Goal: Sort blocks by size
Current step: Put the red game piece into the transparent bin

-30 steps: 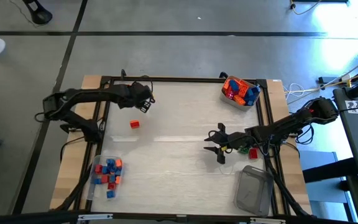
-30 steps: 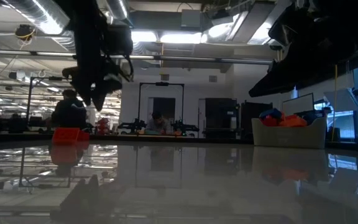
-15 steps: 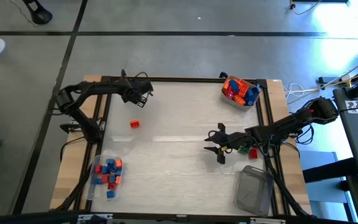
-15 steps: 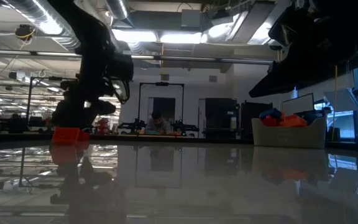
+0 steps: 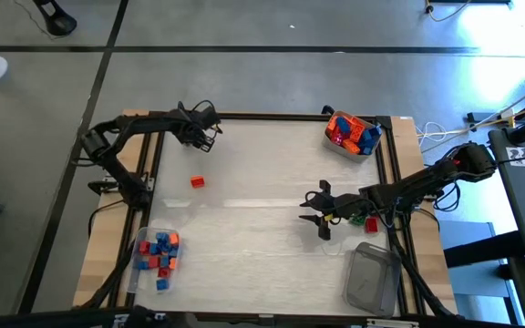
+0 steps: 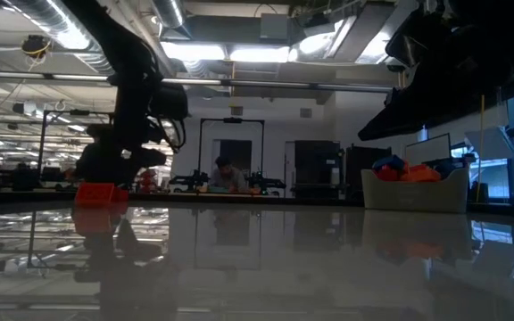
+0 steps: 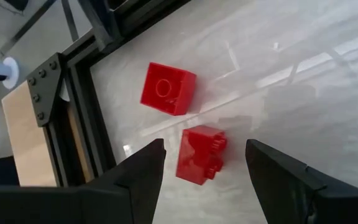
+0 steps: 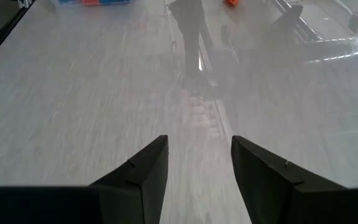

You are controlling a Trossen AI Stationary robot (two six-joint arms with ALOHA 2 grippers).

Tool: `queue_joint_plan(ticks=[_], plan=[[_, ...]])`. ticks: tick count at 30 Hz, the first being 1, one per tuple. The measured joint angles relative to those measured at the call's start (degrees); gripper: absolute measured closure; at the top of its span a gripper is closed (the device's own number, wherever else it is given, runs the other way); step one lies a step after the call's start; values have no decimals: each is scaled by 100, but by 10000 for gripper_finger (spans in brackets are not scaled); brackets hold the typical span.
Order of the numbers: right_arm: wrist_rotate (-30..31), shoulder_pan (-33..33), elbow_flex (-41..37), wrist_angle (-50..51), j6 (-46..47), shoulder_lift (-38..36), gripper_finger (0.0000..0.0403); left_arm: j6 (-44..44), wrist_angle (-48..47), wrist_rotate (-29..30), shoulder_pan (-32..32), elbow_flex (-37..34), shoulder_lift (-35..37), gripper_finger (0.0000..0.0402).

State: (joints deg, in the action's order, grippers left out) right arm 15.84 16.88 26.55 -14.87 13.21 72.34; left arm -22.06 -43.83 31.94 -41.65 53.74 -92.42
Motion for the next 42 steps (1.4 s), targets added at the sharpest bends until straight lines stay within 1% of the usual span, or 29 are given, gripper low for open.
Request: queue_joint_plan(ticks=[7,12,16,18,21,27,29,32,36,39,42], plan=[[0,-2,0,2,0,0,227,31,3,-11,-135,-1,0,190],[0,-1,0,2,2,0,226,125,121,-294,-251,-1,0,190],[2,0,0,2,0,0,227,122,92,-355,-356,0,0,190],[1,-1,0,2,2,0,227,127,101,-488,-396,-23,0,190],[0,0,0,2,0,0,227,216,311,-592,-431,-207,0,190],[0,-1,0,2,0,0,227,372,848,-603,-550,-555,0,190],[0,0,0,0,0,0,227,465,984,-617,-562,-623,0,190],[5,-2,0,0,0,0,227,575,1095,-814,-595,-701,0,190],[22,0,0,2,0,0,227,623,1169,-872,-619,-742,7,191],[26,-1,0,2,0,0,227,673,1176,-891,-611,-744,7,209],[48,0,0,2,0,0,226,691,1175,-986,-608,-744,7,245]])
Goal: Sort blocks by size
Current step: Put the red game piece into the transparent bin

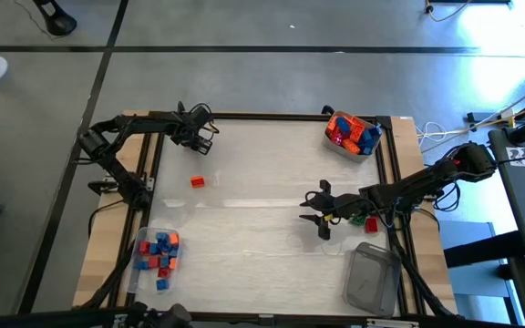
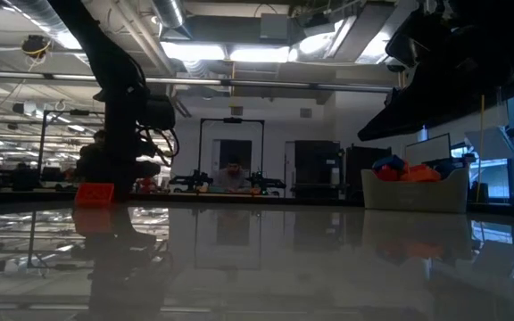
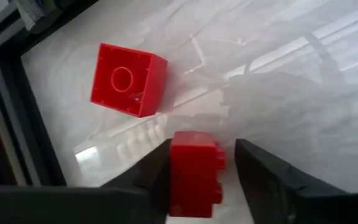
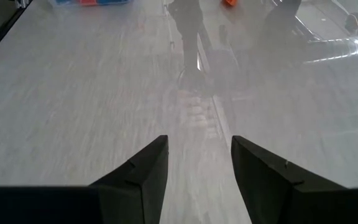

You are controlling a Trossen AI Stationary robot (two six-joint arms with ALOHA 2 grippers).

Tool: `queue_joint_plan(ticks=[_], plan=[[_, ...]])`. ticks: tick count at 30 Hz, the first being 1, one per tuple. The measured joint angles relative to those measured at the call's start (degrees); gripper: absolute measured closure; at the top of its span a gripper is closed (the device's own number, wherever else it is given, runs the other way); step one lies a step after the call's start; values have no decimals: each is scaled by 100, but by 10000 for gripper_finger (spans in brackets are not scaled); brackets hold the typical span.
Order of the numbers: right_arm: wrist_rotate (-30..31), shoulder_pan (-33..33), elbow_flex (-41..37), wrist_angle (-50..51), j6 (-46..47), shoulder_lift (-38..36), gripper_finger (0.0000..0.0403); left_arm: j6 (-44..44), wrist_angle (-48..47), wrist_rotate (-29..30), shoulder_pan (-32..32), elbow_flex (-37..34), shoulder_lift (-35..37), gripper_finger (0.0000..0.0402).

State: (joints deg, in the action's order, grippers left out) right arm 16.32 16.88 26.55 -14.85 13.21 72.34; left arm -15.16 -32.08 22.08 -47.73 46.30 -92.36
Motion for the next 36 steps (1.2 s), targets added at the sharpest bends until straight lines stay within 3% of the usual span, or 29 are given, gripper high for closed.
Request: queue_joint_plan(ticks=[7,13,20,28,36], plan=[[1,0,0,0,0,0,227,129,-13,-83,77,-2,0,325],[2,-2,0,0,-2,0,227,182,-94,-102,380,-13,160,324],[53,-2,0,0,-4,0,227,-74,-512,-9,986,-13,875,318],[68,-2,0,-1,-4,0,227,-547,-1205,-28,2257,136,1926,314],[74,-2,-2,-4,-4,-2,226,-1329,-1611,-365,3987,445,2560,322]])
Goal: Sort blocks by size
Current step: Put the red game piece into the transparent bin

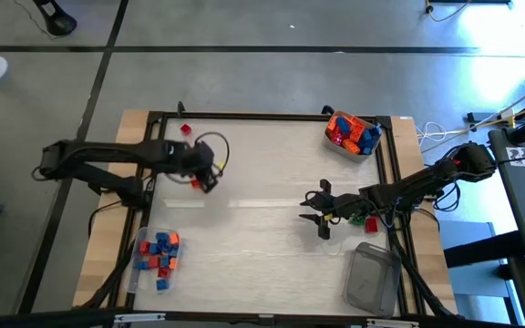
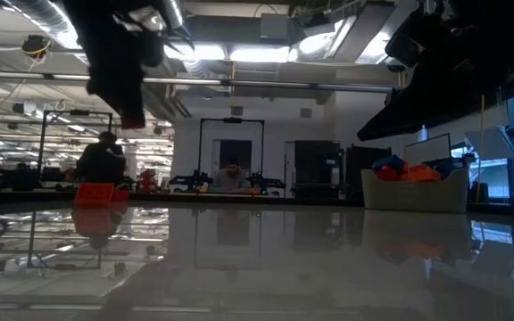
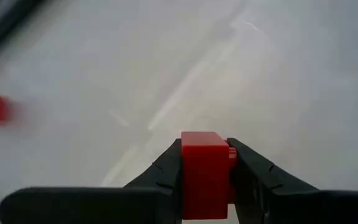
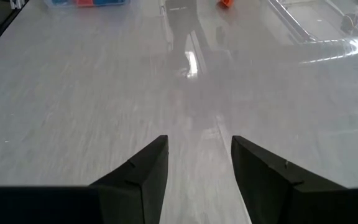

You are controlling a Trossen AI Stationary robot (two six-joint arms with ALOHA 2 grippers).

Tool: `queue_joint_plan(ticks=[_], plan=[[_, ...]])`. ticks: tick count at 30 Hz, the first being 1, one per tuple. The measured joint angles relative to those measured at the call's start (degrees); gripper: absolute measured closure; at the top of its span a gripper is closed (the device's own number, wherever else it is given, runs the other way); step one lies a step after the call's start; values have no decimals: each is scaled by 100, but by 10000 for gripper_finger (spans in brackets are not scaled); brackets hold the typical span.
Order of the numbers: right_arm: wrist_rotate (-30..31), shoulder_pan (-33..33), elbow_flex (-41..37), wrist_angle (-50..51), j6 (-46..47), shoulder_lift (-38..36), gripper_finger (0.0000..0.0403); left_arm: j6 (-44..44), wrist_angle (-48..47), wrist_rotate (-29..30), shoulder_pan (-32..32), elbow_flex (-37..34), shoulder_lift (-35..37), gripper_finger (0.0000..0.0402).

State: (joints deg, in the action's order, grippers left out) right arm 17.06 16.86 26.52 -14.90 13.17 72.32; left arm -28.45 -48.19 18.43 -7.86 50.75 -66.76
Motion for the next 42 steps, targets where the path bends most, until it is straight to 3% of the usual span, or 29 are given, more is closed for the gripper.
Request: queue_joint_plan(ticks=[9,24,34,42], plan=[[4,0,0,1,9,0,227,-1176,-229,-1140,2309,69,234,317],[5,0,0,-46,22,0,227,-4618,-251,-1377,5218,16,260,318],[4,0,0,-33,24,0,227,-5964,-214,-1381,6294,-552,249,306],[4,1,0,-42,24,0,227,-6465,-216,-1378,6334,-1006,247,304]])
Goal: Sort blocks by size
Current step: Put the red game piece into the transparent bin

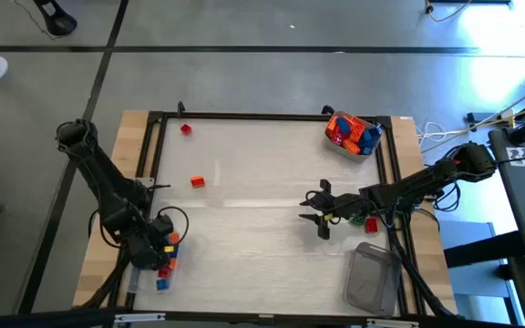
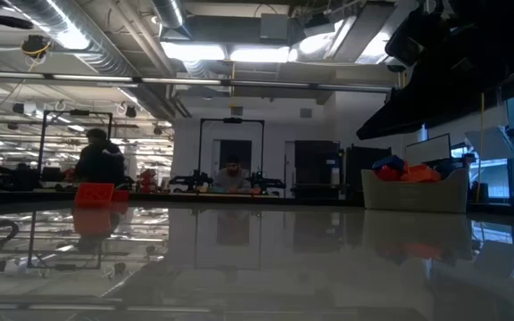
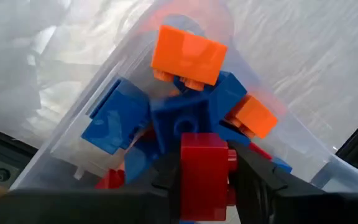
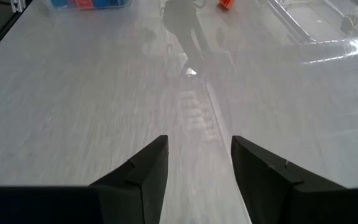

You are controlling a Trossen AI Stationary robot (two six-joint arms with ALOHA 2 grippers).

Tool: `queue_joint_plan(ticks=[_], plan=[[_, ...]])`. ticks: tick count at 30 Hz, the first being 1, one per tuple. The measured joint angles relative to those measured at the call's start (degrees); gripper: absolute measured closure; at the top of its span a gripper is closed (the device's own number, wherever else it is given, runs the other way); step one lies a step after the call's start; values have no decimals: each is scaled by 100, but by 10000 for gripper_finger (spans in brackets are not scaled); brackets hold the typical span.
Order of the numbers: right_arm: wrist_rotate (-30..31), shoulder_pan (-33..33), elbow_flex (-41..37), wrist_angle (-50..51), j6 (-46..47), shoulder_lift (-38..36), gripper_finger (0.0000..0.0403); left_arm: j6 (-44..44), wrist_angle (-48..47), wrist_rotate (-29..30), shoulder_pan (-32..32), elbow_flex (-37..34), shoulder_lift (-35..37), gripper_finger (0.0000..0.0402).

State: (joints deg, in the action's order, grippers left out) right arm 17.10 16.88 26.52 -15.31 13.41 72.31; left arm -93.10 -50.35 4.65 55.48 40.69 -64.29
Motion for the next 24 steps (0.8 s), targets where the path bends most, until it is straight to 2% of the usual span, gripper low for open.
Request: queue_joint_plan(ticks=[7,15,19,24], plan=[[42,0,0,2,-4,0,227,-183,110,2,-12,-3,2,295],[42,-1,0,3,-4,0,227,-249,256,-91,-13,-3,26,209],[44,-1,0,-1,-5,0,227,-141,330,-292,-125,35,216,187],[45,-1,0,-7,-15,0,227,198,326,348,-414,277,626,185]])
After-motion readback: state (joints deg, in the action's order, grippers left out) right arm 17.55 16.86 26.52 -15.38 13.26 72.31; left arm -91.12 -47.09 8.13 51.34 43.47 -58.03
